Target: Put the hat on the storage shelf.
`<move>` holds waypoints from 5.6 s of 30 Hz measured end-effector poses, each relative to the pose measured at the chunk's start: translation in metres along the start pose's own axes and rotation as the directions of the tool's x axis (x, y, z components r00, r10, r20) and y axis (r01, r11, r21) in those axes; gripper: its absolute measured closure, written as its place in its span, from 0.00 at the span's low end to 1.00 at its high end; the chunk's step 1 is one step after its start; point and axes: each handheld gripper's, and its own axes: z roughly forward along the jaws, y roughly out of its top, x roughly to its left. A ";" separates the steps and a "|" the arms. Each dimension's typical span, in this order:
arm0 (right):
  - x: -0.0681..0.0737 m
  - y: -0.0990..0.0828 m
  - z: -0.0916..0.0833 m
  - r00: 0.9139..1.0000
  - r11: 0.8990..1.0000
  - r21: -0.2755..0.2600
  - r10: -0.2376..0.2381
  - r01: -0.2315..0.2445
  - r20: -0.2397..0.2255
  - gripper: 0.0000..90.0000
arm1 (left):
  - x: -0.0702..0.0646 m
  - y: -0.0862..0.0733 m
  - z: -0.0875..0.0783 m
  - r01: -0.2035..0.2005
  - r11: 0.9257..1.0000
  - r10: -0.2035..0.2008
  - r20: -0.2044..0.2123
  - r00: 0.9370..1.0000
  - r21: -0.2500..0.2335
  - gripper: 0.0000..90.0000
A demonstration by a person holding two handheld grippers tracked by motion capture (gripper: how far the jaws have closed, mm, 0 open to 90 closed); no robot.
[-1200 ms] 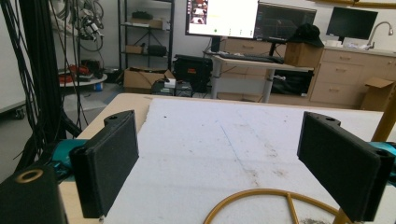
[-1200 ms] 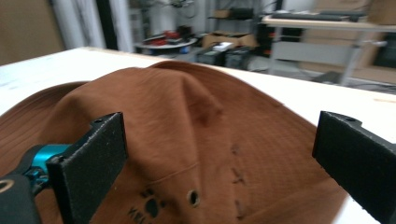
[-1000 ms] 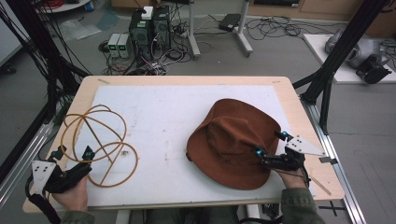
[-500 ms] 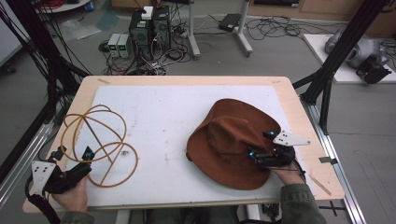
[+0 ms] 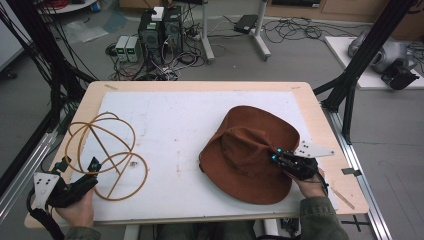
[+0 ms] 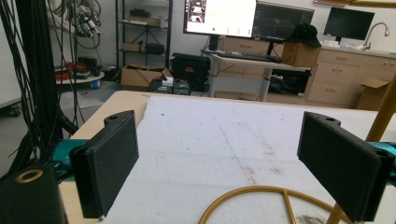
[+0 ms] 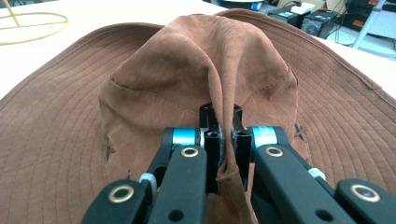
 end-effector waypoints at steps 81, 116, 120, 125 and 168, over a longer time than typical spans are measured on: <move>0.205 0.244 0.156 0.886 0.844 -0.489 -0.036 -0.221 -0.462 0.98 | 0.005 0.001 -0.002 0.028 0.999 -0.028 -0.006 1.000 -0.023 0.14; 0.227 0.230 0.183 0.830 0.935 -0.292 0.004 -0.201 -0.557 0.80 | 0.005 0.000 -0.002 0.018 1.000 -0.018 -0.007 1.000 -0.017 0.14; 0.224 0.231 0.179 0.822 0.929 -0.305 0.000 -0.211 -0.570 0.50 | 0.005 0.000 -0.001 0.018 1.000 -0.018 -0.009 1.000 -0.014 0.14; 0.226 0.233 0.167 0.862 0.904 -0.385 -0.037 -0.187 -0.505 0.25 | 0.005 0.000 -0.002 0.022 1.000 -0.022 -0.011 1.000 -0.018 0.14; 0.030 0.056 -0.052 0.846 0.872 -0.482 0.318 -0.085 0.427 0.15 | 0.006 0.001 -0.006 0.009 1.000 -0.010 -0.026 1.000 -0.015 0.14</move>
